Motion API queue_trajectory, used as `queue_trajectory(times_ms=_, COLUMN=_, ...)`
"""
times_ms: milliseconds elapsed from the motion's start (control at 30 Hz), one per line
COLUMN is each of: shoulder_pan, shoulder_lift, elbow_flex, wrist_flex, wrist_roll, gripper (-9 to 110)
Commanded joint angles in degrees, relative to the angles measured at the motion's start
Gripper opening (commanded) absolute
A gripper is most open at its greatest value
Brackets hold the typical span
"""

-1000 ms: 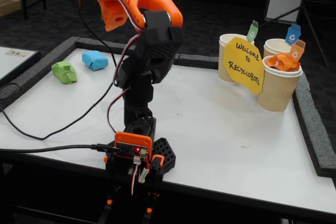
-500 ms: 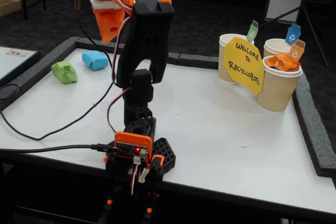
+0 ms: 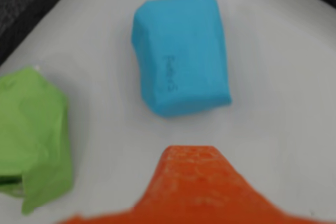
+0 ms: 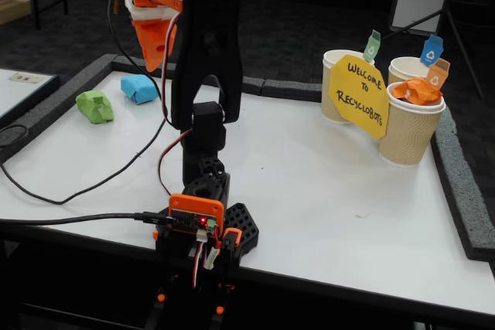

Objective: Sort rubbish by color.

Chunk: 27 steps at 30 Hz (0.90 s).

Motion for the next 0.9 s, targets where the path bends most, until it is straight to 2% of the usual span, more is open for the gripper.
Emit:
queue_trajectory(times_ms=0, shoulder_pan=-0.9, shoulder_lift=-0.2, elbow_flex=-10.3, wrist_flex=-1.9, wrist_roll=0.8, gripper=0)
queue_trajectory(times_ms=867, shoulder_pan=-1.0, shoulder_lift=-14.3, elbow_flex=-25.8, wrist_flex=-1.9, wrist_roll=0.6, gripper=0)
